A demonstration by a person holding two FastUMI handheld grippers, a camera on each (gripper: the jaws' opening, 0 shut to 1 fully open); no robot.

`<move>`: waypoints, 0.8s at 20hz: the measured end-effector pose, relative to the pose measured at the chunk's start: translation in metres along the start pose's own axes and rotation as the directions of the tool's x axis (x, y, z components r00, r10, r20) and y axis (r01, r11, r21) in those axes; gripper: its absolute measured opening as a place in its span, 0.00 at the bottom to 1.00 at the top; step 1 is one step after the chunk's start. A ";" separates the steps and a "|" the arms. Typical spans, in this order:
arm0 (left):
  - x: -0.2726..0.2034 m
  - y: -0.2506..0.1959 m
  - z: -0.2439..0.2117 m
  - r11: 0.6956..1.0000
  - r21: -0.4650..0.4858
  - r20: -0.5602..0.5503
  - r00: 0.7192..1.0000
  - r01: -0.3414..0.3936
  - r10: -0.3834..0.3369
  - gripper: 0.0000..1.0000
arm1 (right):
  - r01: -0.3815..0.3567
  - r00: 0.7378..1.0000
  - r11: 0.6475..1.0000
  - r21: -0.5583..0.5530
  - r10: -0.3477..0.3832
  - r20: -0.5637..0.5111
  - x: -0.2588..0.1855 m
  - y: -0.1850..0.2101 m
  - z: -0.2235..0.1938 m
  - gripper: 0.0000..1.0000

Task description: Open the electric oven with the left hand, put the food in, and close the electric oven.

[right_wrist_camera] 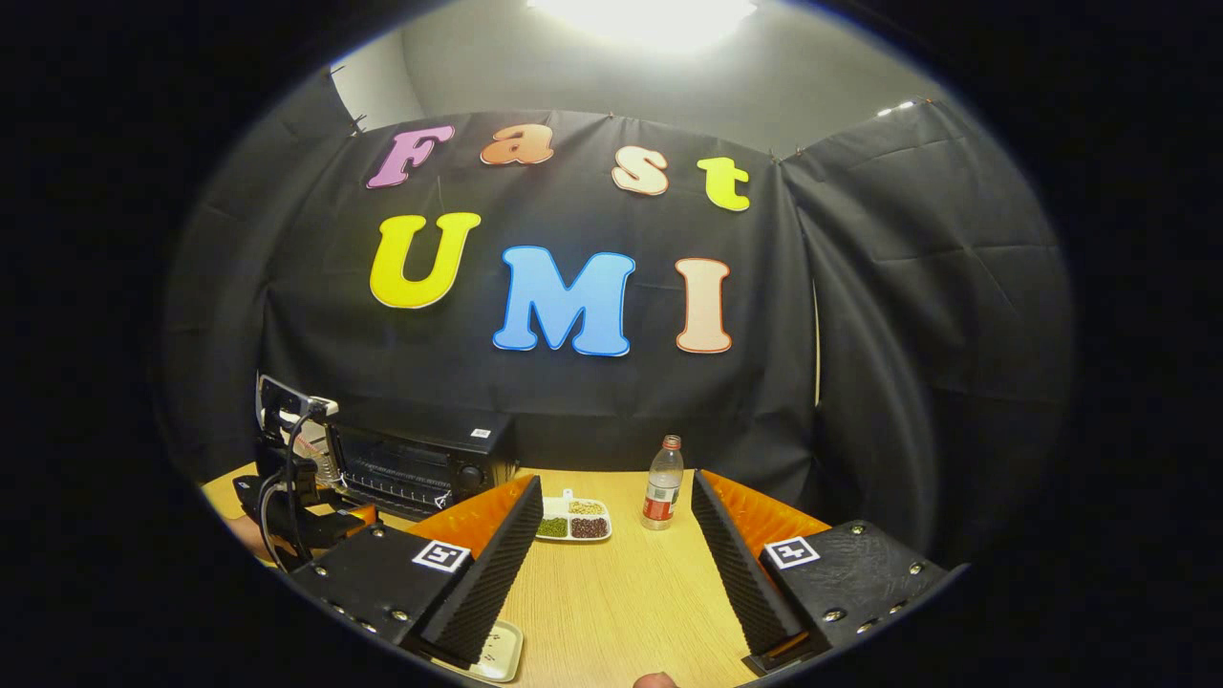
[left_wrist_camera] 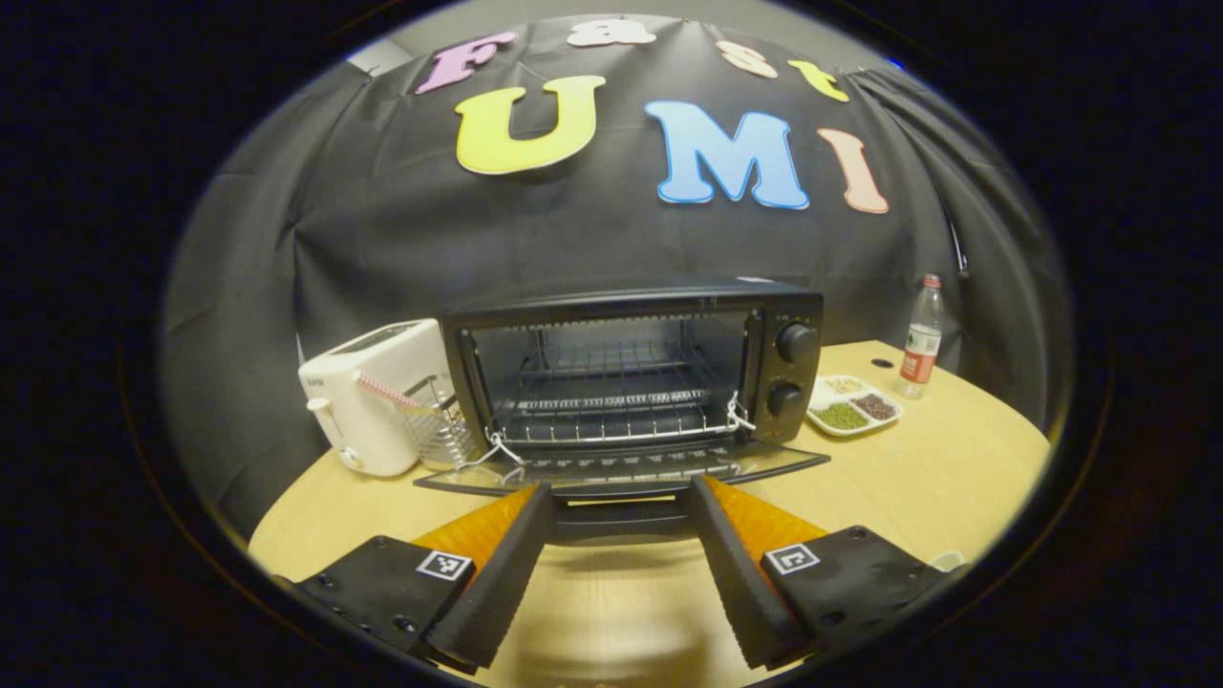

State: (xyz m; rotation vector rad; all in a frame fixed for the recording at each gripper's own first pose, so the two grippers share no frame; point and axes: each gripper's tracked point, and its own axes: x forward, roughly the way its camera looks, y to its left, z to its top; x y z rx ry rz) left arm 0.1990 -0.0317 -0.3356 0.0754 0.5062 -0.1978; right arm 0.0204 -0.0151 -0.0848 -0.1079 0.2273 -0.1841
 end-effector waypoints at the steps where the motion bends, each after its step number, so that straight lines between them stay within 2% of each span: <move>1: 0.001 -0.001 -0.006 1.000 0.007 -0.016 1.000 -0.001 0.001 1.00 | -0.008 1.000 1.000 -0.001 0.008 -0.010 0.000 0.001 -0.002 0.96; 2: 0.000 -0.002 -0.012 1.000 0.012 -0.029 1.000 0.000 0.000 0.95 | -0.020 1.000 1.000 0.000 0.020 -0.022 0.001 0.003 -0.006 0.96; 4: 0.000 -0.003 -0.028 1.000 0.014 -0.075 0.997 -0.002 0.003 0.96 | -0.044 0.999 0.999 0.000 0.044 -0.029 0.000 0.007 -0.006 0.96; 5: -0.001 -0.003 -0.036 1.000 0.013 -0.099 0.995 -0.006 0.007 1.00 | -0.052 0.998 0.999 -0.002 0.052 -0.024 0.001 0.008 -0.004 0.96; 7: -0.001 -0.002 -0.038 1.000 0.014 -0.103 0.995 -0.019 0.020 0.96 | -0.070 0.997 0.997 -0.007 0.070 -0.012 -0.002 0.010 0.000 0.96; 8: -0.004 -0.003 -0.034 1.000 0.013 -0.095 0.995 -0.021 0.022 1.00 | -0.080 0.997 0.997 -0.008 0.080 -0.009 -0.002 0.011 0.000 0.96; 10: -0.016 -0.005 -0.018 1.000 0.011 -0.057 0.998 -0.027 0.027 0.96 | -0.102 0.995 0.995 -0.002 0.102 -0.010 -0.003 0.013 -0.002 0.96; 12: -0.034 -0.004 0.003 0.999 0.005 -0.010 0.999 -0.036 0.036 1.00 | -0.128 0.991 0.992 0.016 0.129 -0.020 -0.002 0.016 -0.006 0.96; 14: -0.055 -0.001 0.029 0.999 -0.017 0.045 0.998 -0.050 0.051 0.91 | -0.159 0.986 0.986 0.043 0.161 -0.046 0.000 0.021 -0.014 0.96; 15: -0.067 0.000 0.043 0.998 -0.028 0.077 0.995 -0.059 0.061 1.00 | -0.179 0.981 0.982 0.058 0.182 -0.068 0.000 0.024 -0.020 0.96; 16: -0.078 0.002 0.057 0.997 -0.037 0.105 0.992 -0.068 0.072 1.00 | -0.200 0.974 0.977 0.074 0.206 -0.093 0.001 0.029 -0.028 0.96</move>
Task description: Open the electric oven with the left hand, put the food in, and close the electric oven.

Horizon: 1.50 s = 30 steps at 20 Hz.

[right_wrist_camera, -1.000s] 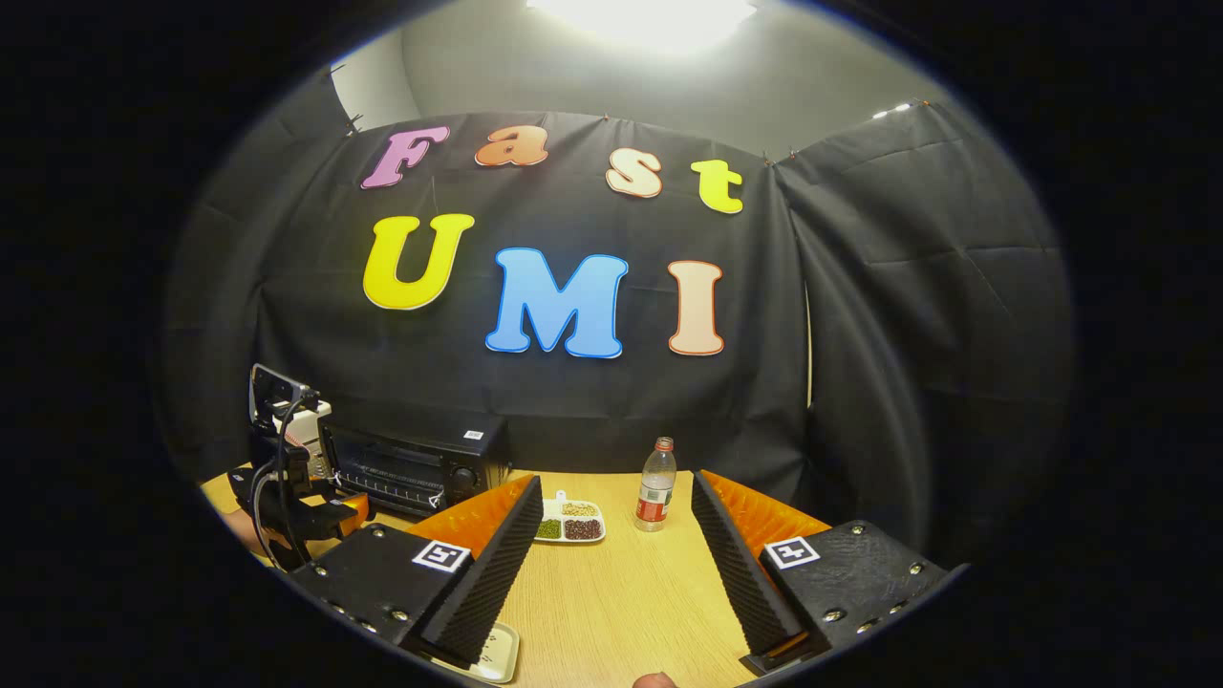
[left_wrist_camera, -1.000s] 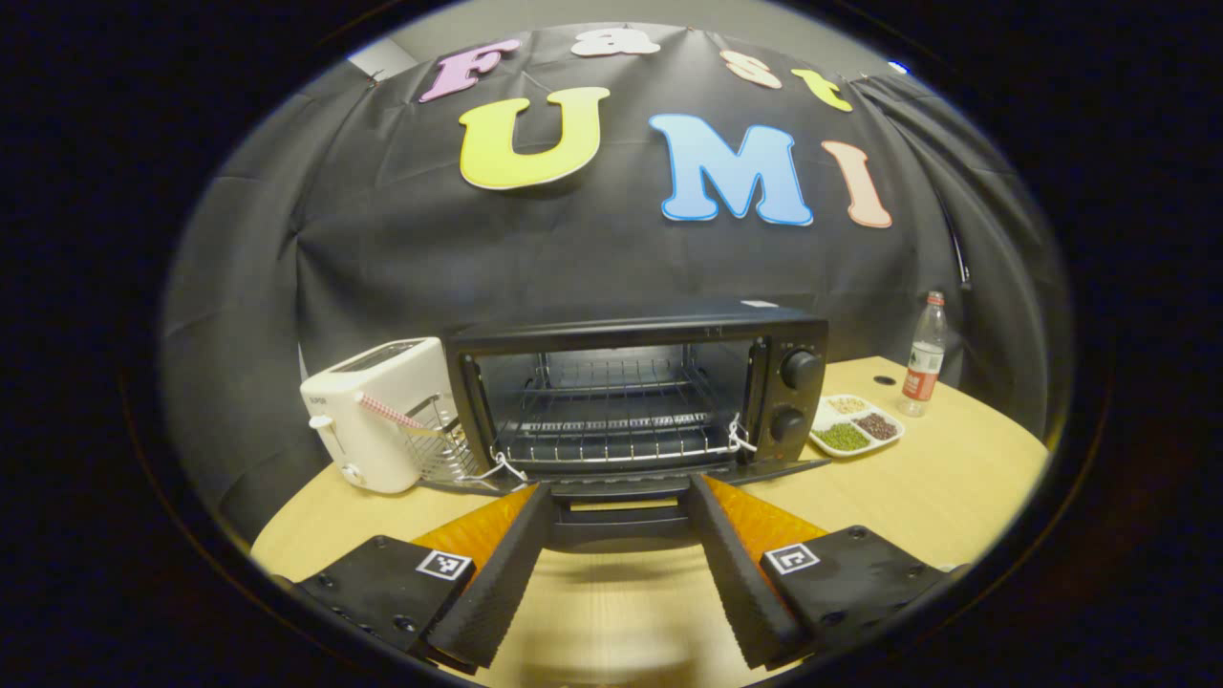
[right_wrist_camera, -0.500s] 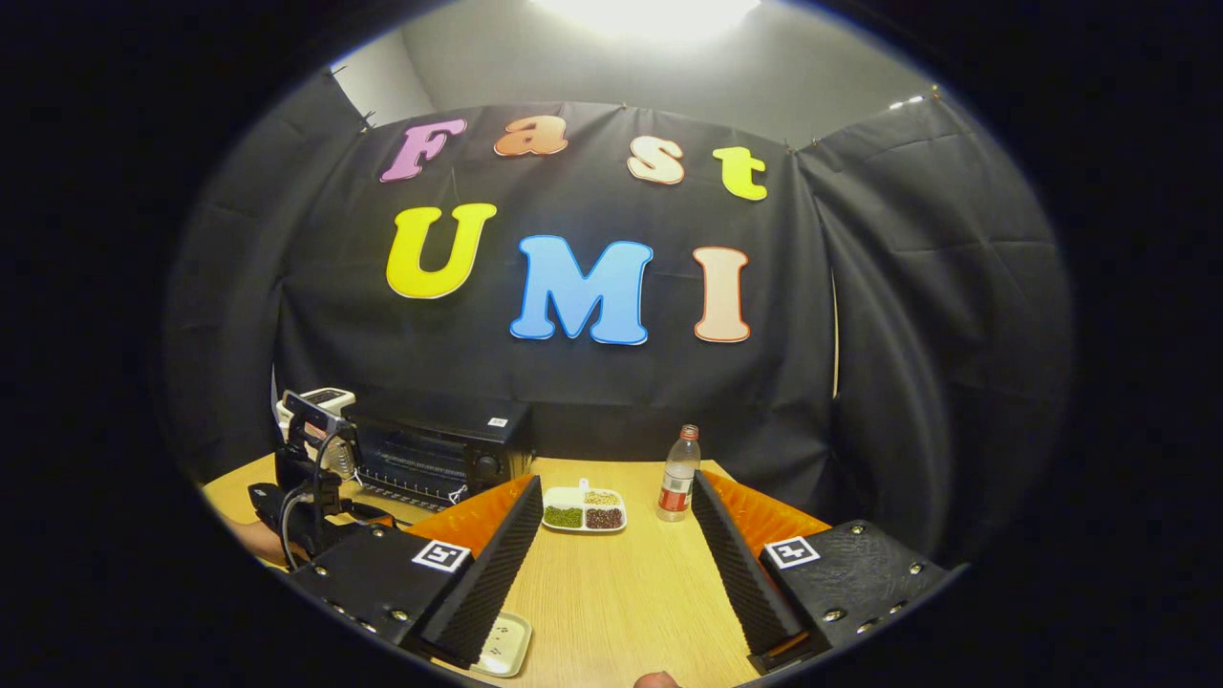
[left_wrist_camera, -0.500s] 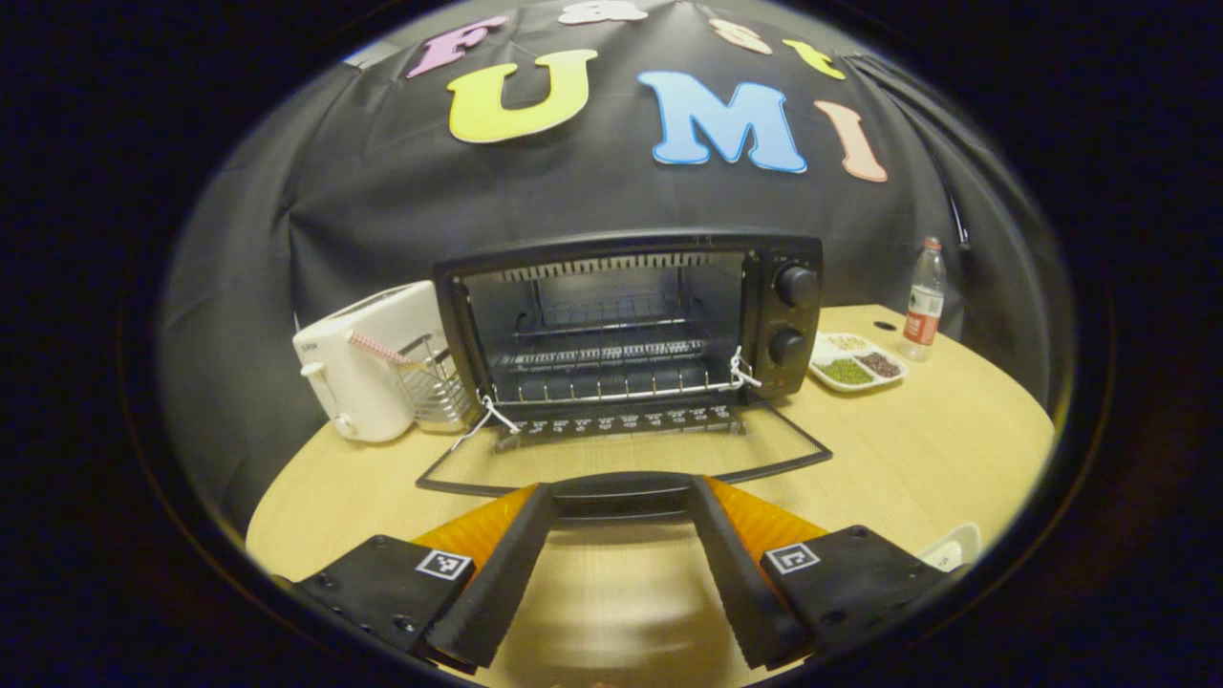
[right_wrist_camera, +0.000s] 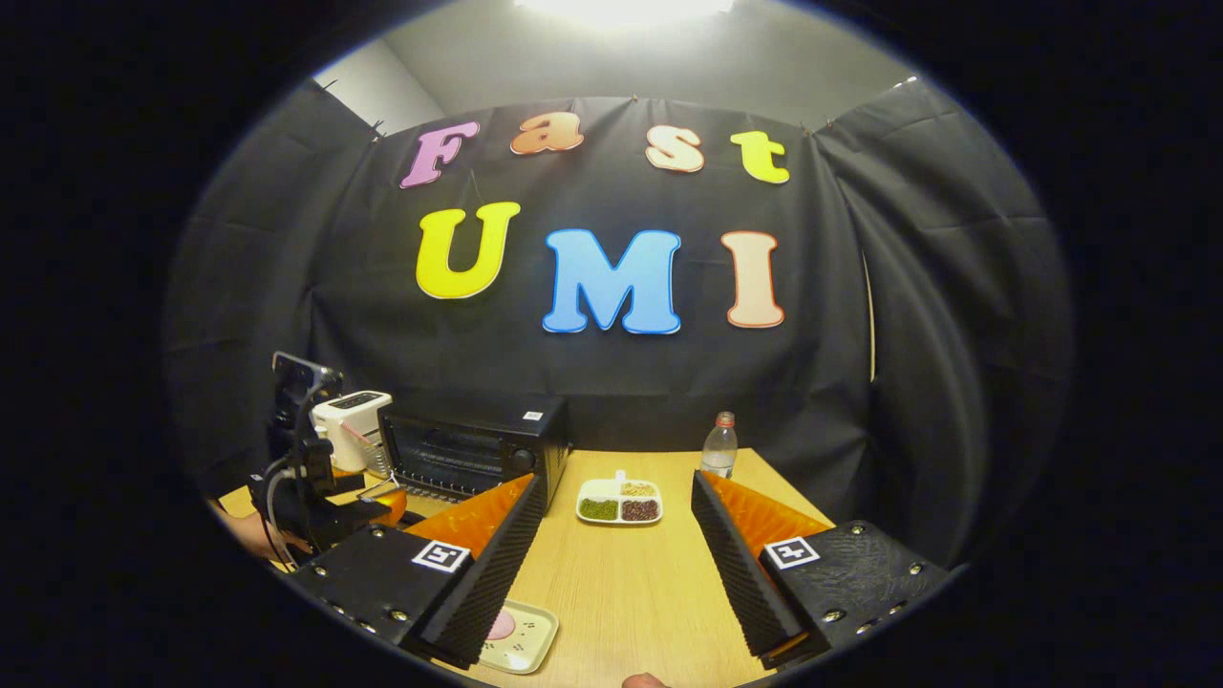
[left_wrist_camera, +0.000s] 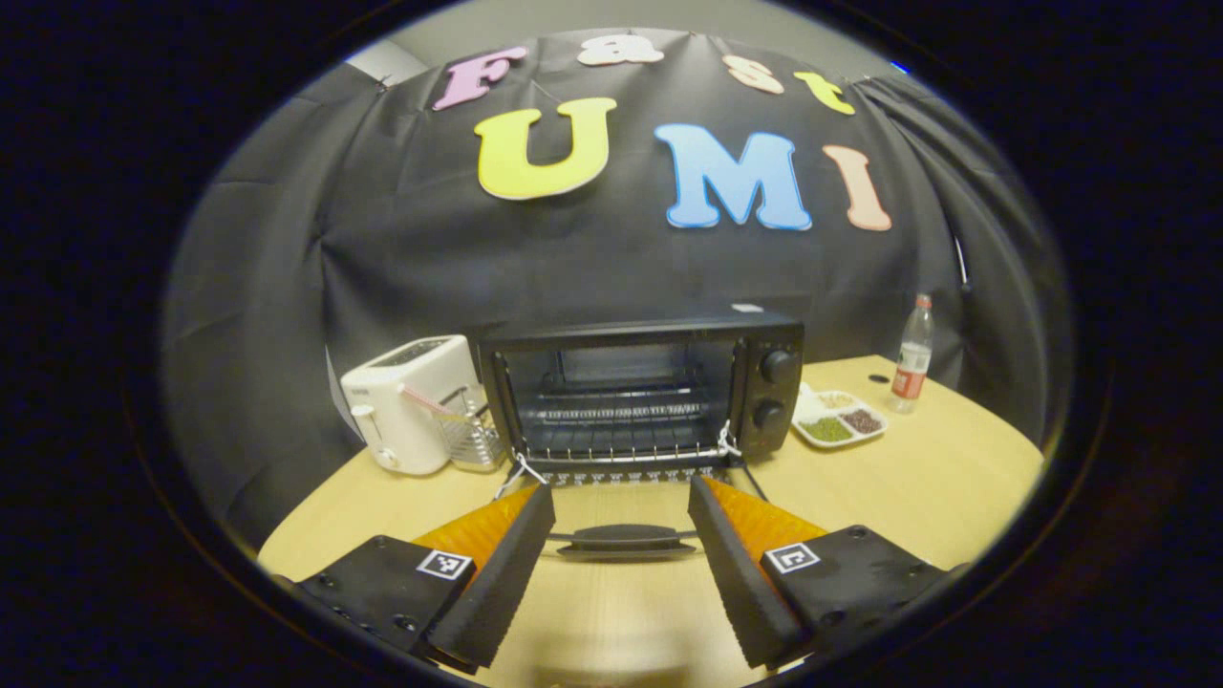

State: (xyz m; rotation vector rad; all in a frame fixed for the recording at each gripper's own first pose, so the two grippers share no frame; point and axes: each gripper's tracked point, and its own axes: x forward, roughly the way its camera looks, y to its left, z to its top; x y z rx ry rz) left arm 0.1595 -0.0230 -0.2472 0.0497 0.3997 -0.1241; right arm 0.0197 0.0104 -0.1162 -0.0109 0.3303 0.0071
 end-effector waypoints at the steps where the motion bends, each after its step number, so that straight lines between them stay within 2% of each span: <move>1: -0.011 0.004 0.014 1.000 -0.006 0.030 1.000 -0.008 0.008 0.96 | -0.021 0.999 1.000 0.014 0.022 -0.024 0.001 0.003 -0.006 0.97; 5: -0.062 0.018 0.068 0.999 -0.012 0.147 0.988 -0.050 0.051 0.98 | -0.129 0.984 0.988 0.086 0.138 -0.115 0.004 0.021 -0.035 0.96; 6: -0.074 0.023 0.080 0.998 -0.013 0.172 0.983 -0.066 0.067 1.00 | -0.153 0.975 0.983 0.105 0.168 -0.143 0.005 0.025 -0.044 0.96; 7: -0.085 0.030 0.089 0.996 -0.012 0.197 0.976 -0.087 0.087 0.91 | -0.176 0.963 0.976 0.129 0.198 -0.180 0.007 0.029 -0.052 0.96; 8: -0.095 0.035 0.099 0.995 -0.012 0.217 0.971 -0.104 0.104 0.95 | -0.201 0.949 0.966 0.160 0.233 -0.214 0.007 0.034 -0.062 0.96; 9: -0.103 0.038 0.106 0.993 -0.016 0.234 0.965 -0.118 0.118 1.00 | -0.219 0.933 0.957 0.189 0.262 -0.247 0.008 0.039 -0.070 0.97; 12: -0.127 0.048 0.127 0.988 -0.040 0.276 0.949 -0.147 0.152 1.00 | -0.255 0.876 0.934 0.251 0.333 -0.348 0.010 0.048 -0.097 0.96; 16: -0.151 0.065 0.137 0.979 -0.038 0.304 0.931 -0.198 0.200 1.00 | -0.281 0.767 0.887 0.368 0.438 -0.469 0.005 0.062 -0.131 0.96; 18: -0.160 0.070 0.137 0.976 -0.023 0.310 0.927 -0.215 0.211 1.00 | -0.260 0.711 0.861 0.436 0.477 -0.517 0.002 0.070 -0.146 0.98; 19: -0.163 0.075 0.137 0.974 -0.015 0.313 0.925 -0.224 0.218 1.00 | -0.242 0.691 0.853 0.463 0.486 -0.535 0.003 0.073 -0.153 0.98; 24: -0.175 0.090 0.132 0.966 -0.027 0.306 0.917 -0.258 0.254 1.00 | -0.177 0.619 0.835 0.521 0.506 -0.601 0.002 0.079 -0.187 0.98; 26: -0.176 0.093 0.130 0.964 -0.039 0.301 0.917 -0.262 0.261 1.00 | -0.150 0.569 0.828 0.540 0.519 -0.638 0.000 0.082 -0.203 0.98; 30: -0.177 0.095 0.126 0.964 -0.043 0.297 0.918 -0.263 0.264 1.00 | -0.068 0.516 0.823 0.563 0.512 -0.687 0.003 0.082 -0.228 0.98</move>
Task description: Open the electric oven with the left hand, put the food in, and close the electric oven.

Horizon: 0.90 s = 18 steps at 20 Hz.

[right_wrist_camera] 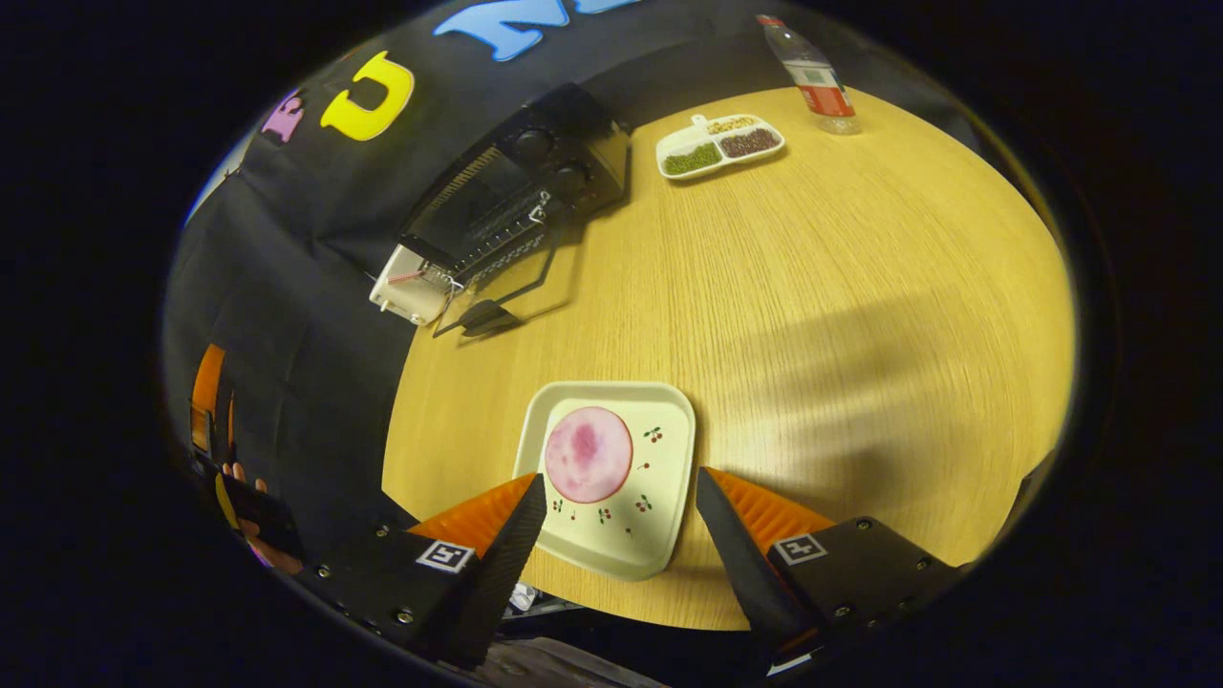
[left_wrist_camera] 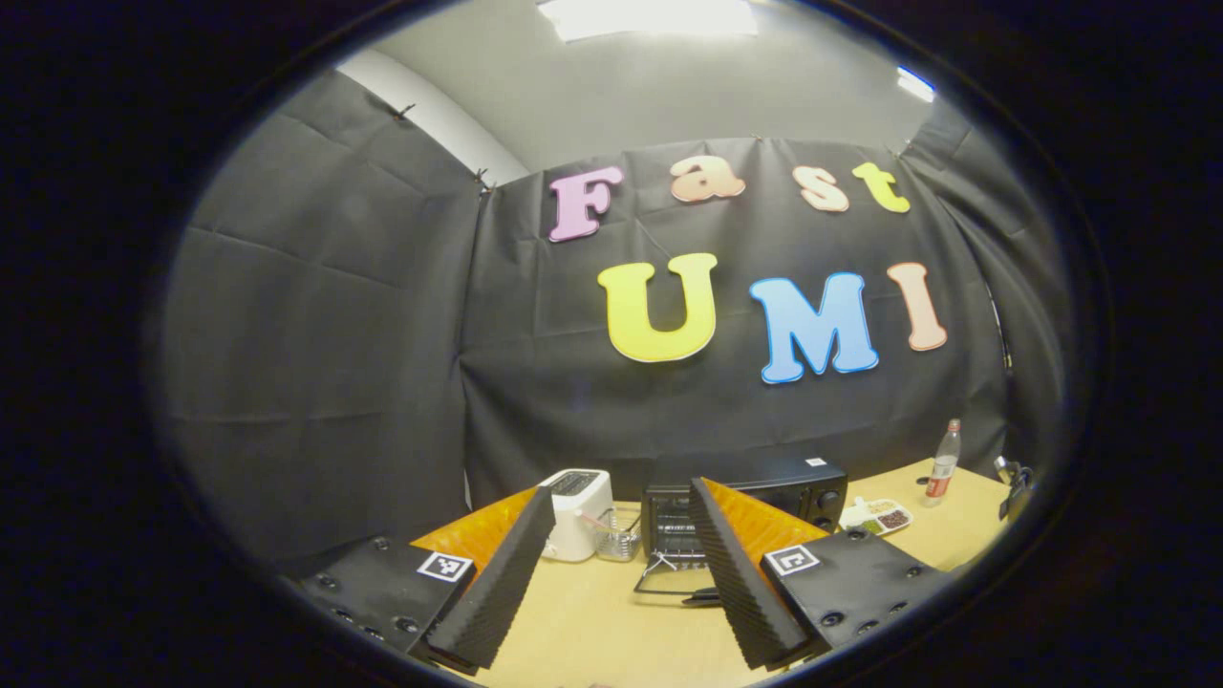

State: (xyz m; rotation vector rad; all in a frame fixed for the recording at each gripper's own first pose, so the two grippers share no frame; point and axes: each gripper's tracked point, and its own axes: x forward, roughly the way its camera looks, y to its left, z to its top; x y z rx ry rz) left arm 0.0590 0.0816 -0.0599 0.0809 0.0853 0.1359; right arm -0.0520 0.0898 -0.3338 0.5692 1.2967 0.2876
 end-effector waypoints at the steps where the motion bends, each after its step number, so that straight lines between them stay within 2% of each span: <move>1: -0.002 0.001 -0.003 1.000 0.003 -0.001 1.000 0.000 0.000 1.00 | 0.009 1.000 1.000 0.020 -0.009 -0.024 0.003 -0.003 -0.003 0.98; 3: 0.001 0.003 -0.004 1.000 0.002 -0.001 1.000 -0.005 0.005 1.00 | 0.025 0.997 0.998 0.055 -0.021 -0.072 0.008 -0.010 -0.007 0.95; 4: 0.002 0.005 -0.003 1.000 -0.002 0.001 1.000 -0.010 0.010 1.00 | 0.034 0.996 0.997 0.069 -0.028 -0.085 0.011 -0.013 -0.008 0.88; 5: 0.001 0.008 -0.004 1.000 -0.007 0.001 1.000 -0.015 0.015 1.00 | 0.044 0.995 0.995 0.084 -0.036 -0.090 0.010 -0.016 -0.006 0.69; 7: 0.002 0.010 -0.007 1.000 -0.014 -0.002 1.000 -0.023 0.023 1.00 | 0.056 0.992 0.993 0.103 -0.043 -0.120 0.013 -0.019 -0.007 0.53; 8: 0.003 0.011 -0.008 1.000 -0.016 -0.005 1.000 -0.024 0.024 1.00 | 0.073 0.990 0.992 0.104 -0.059 -0.131 0.018 -0.024 -0.009 0.51; 9: 0.004 0.012 -0.010 1.000 -0.015 -0.009 1.000 -0.024 0.024 1.00 | 0.087 0.988 0.991 0.102 -0.073 -0.135 0.015 -0.029 -0.008 0.31; 10: 0.005 0.013 -0.010 1.000 -0.013 -0.011 1.000 -0.025 0.025 1.00 | 0.083 0.988 0.991 0.108 -0.067 -0.140 0.012 -0.030 -0.008 0.17; 11: 0.006 0.012 -0.011 1.000 -0.012 -0.011 1.000 -0.023 0.023 1.00 | 0.079 0.988 0.991 0.104 -0.064 -0.142 0.014 -0.030 -0.008 0.12; 12: 0.007 0.011 -0.012 1.000 -0.013 -0.012 1.000 -0.020 0.020 1.00 | 0.101 0.987 0.988 0.115 -0.085 -0.133 0.011 -0.035 -0.006 0.12; 13: 0.008 0.010 -0.011 1.000 -0.013 -0.012 1.000 -0.018 0.018 1.00 | 0.098 0.987 0.986 0.132 -0.080 -0.137 0.026 -0.030 -0.009 0.01; 14: 0.009 0.009 -0.012 1.000 -0.011 -0.009 1.000 -0.017 0.016 1.00 | 0.090 0.986 0.987 0.130 -0.070 -0.153 0.013 -0.031 -0.012 0.02; 18: 0.008 0.008 -0.009 1.000 -0.007 -0.001 1.000 -0.007 0.007 1.00 | 0.046 0.988 0.987 0.154 -0.022 -0.154 0.010 -0.019 -0.015 0.03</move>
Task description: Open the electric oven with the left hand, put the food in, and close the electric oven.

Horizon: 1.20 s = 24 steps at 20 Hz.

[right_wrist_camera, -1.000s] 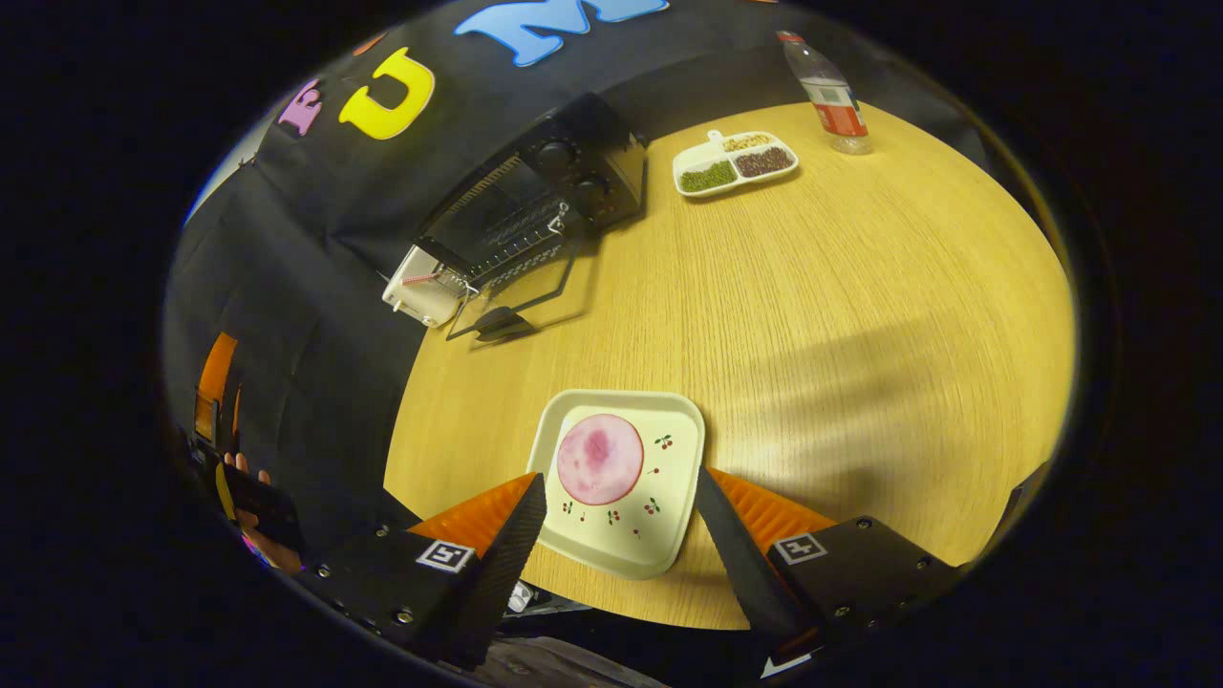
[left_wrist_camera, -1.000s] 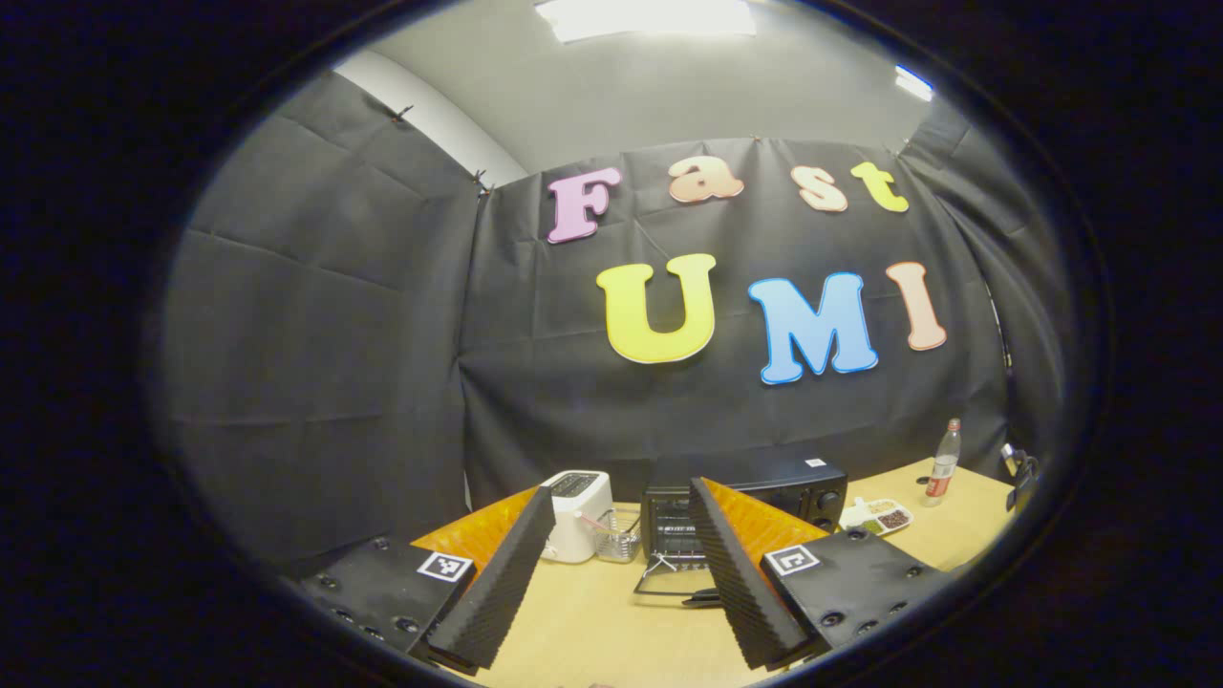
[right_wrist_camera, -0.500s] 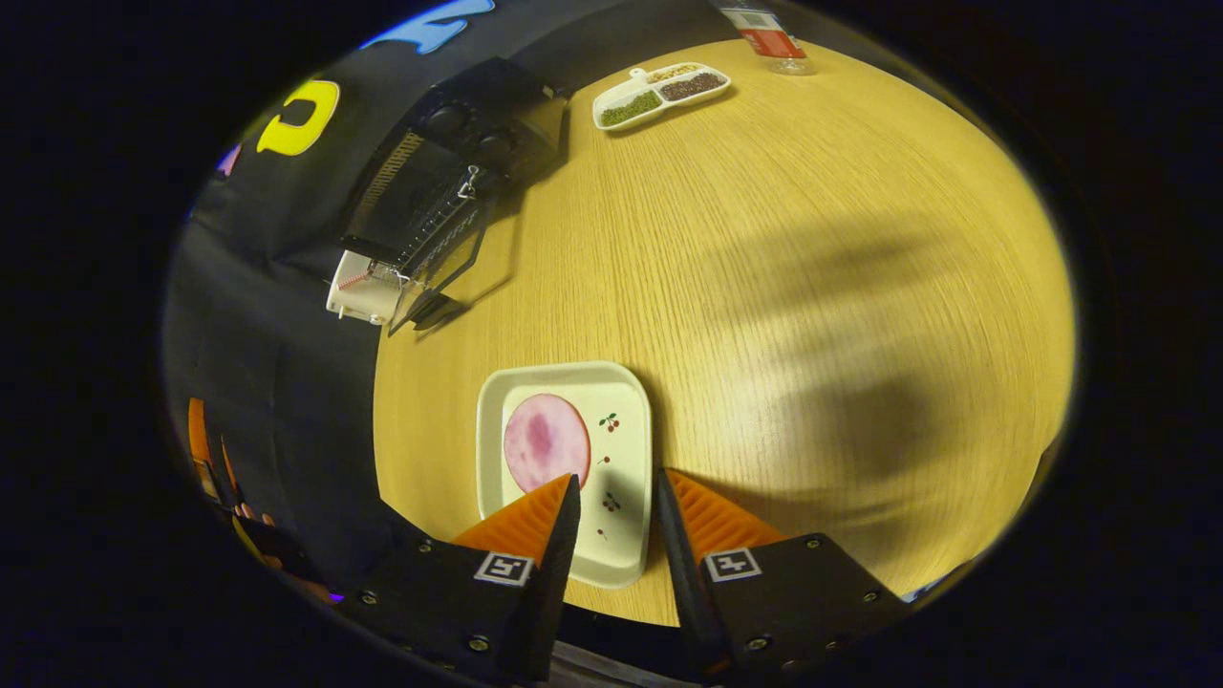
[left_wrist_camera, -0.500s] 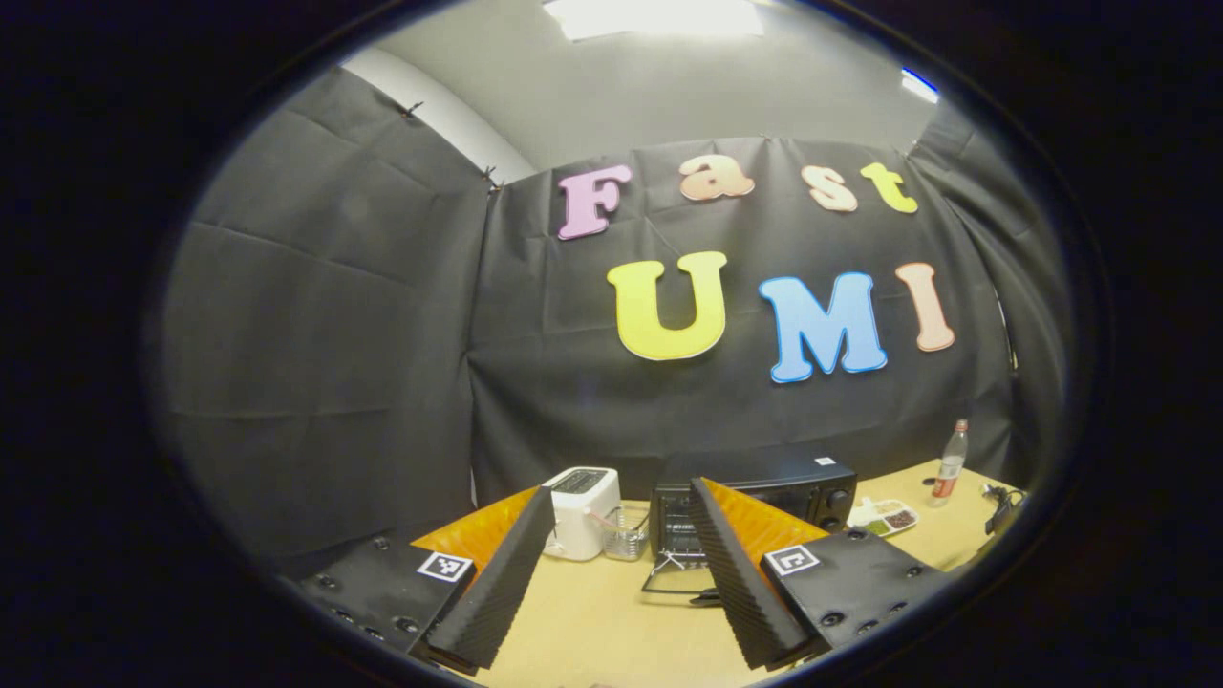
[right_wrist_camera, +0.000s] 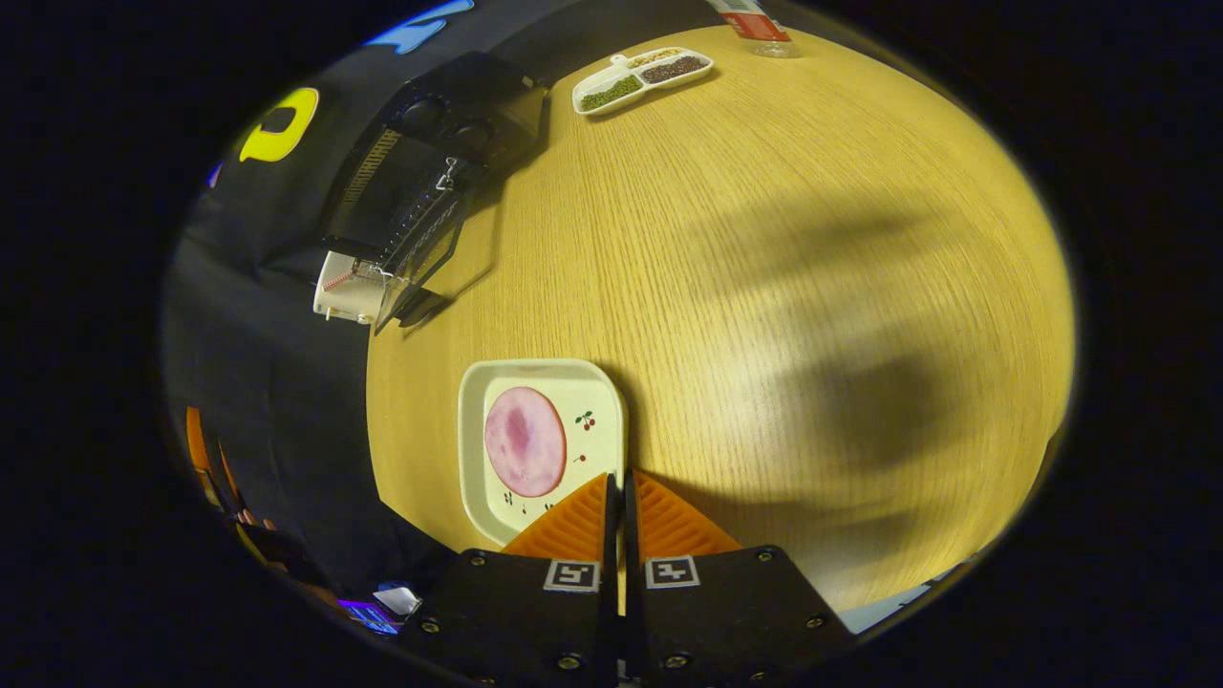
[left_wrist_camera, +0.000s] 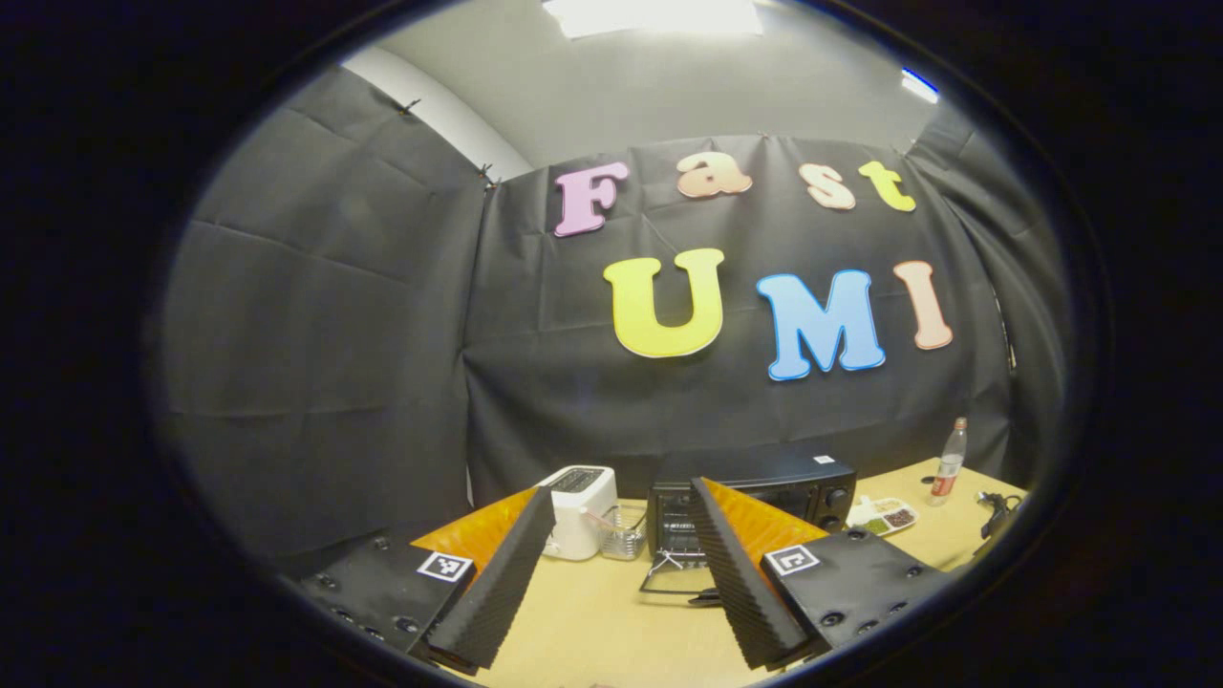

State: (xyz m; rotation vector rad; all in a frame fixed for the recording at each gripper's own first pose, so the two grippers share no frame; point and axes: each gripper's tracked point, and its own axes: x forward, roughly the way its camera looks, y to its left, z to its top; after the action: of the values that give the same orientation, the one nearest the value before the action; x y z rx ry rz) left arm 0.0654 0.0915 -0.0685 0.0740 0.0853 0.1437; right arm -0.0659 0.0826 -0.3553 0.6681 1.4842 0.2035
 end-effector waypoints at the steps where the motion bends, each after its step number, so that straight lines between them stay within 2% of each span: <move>1: 0.001 0.000 0.000 1.000 0.001 0.002 1.000 0.001 -0.001 1.00 | -0.023 1.000 1.000 0.011 0.023 0.003 -0.002 0.006 0.000 0.03; 7: 0.008 0.002 -0.001 1.000 -0.012 -0.003 1.000 0.008 -0.008 1.00 | -0.099 0.995 0.994 0.038 0.098 0.016 -0.002 0.031 -0.001 0.05; 13: 0.015 0.008 -0.006 1.000 -0.007 -0.006 1.000 0.011 -0.011 1.00 | -0.194 0.979 0.978 0.075 0.187 0.084 -0.006 0.068 0.016 0.05; 18: 0.024 0.019 -0.009 1.000 0.000 -0.008 1.000 0.010 -0.010 1.00 | -0.276 0.947 0.955 0.109 0.251 0.200 -0.006 0.108 0.046 0.05; 24: 0.040 0.035 -0.018 1.000 0.005 -0.018 1.000 0.007 -0.007 1.00 | -0.357 0.902 0.910 0.212 0.277 0.332 0.009 0.146 0.089 0.05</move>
State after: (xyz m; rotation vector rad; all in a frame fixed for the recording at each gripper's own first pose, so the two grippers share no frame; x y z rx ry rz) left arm 0.0982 0.1332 -0.0863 0.0774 0.1040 0.1371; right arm 0.0599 0.1796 -0.2911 1.1169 1.1148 0.1466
